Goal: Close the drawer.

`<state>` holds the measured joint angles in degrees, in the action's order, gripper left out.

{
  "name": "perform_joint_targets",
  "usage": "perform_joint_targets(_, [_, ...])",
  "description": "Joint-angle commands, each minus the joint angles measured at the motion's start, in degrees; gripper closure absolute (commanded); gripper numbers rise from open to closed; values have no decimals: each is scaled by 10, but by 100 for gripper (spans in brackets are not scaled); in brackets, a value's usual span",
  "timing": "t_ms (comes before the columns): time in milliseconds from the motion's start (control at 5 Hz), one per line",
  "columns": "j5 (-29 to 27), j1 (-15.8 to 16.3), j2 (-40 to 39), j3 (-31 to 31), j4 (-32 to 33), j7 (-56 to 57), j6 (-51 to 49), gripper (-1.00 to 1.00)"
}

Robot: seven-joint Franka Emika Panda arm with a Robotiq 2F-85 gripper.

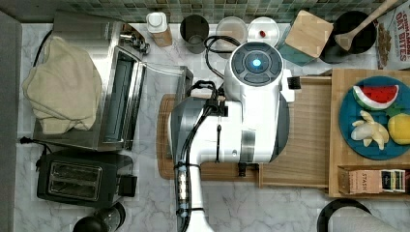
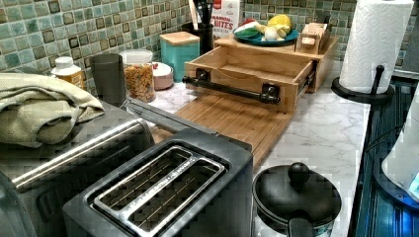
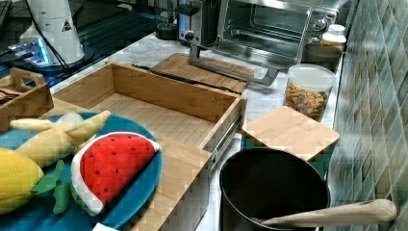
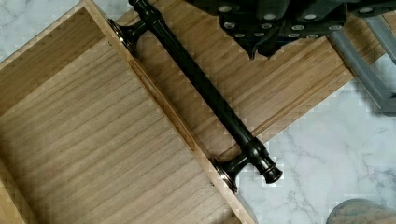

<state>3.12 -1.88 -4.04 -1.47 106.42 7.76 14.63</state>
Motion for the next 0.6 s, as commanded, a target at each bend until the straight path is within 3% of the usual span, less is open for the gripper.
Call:
perform_joint_targets(200, [-18,0,24,5,58,78,48,100])
perform_joint_targets(400, [-45,7,20,18,75,178,72,100])
perform_joint_targets(600, [-30,26,22,35,105,208,106,100])
